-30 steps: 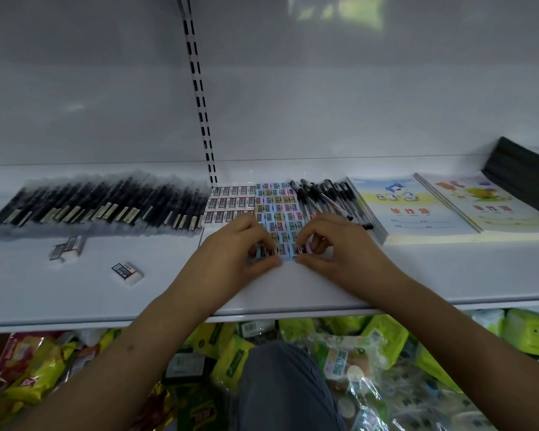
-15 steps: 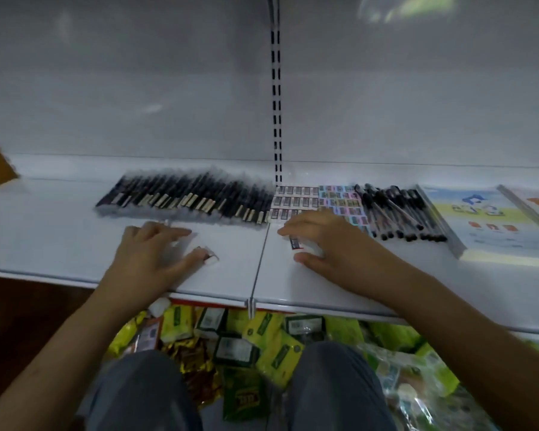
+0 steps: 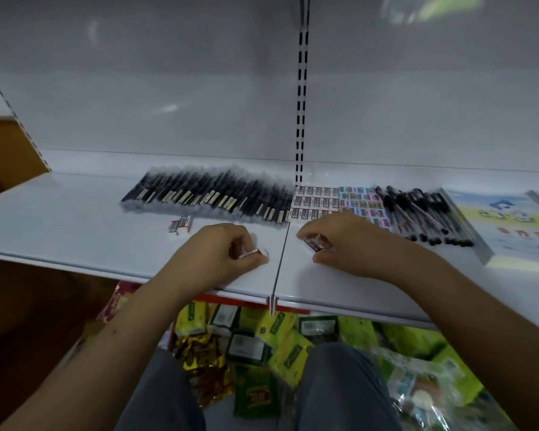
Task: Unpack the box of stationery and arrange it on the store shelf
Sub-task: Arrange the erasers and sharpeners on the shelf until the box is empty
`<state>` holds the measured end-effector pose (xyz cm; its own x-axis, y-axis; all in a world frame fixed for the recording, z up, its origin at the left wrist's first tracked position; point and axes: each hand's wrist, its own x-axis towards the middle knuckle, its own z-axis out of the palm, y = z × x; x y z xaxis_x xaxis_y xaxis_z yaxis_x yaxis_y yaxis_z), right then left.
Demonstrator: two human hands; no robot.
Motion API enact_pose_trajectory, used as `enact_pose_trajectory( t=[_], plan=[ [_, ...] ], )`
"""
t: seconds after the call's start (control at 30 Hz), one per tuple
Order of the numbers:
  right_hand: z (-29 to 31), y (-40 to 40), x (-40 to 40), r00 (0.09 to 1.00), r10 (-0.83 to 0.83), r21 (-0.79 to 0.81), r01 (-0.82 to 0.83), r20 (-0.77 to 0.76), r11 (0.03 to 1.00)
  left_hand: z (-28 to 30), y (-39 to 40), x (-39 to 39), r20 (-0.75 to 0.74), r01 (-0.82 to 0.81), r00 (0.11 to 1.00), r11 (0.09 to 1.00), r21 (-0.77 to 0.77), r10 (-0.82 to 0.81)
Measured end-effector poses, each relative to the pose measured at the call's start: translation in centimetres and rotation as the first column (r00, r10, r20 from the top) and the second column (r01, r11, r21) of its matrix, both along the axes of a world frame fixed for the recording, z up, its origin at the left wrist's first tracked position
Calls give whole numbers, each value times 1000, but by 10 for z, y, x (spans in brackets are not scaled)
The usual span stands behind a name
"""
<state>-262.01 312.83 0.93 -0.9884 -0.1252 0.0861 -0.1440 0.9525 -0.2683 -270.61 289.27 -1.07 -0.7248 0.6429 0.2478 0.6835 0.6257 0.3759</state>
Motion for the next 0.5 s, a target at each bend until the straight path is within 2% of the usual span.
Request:
enact_pose_trajectory(
  t=[0.03,0.1,0.17,0.23,0.33,0.5],
  plan=[
    [-1,-3,1,1000,19,-25,-19,-19,1000,2,4,1,0,2,1000,1000,-26,-2],
    [-2,-6,2,998,43,-85,-47,-48,995,7,6,3,119,77,990,997,-14,-75],
    [-4,-4,2,996,55,-81,-61,-74,995,11,3,5,244,182,955,983,-30,-169],
    [-5,-3,1,991,68,-64,-76,-117,995,14,-1,4,298,236,931,971,-46,-212],
    [-5,-5,-2,976,61,-71,-78,-209,994,14,3,-4,284,226,936,974,-34,-207],
    [-10,-12,1,965,55,-86,-80,-257,993,10,29,6,201,222,956,975,-7,-216]
  ],
)
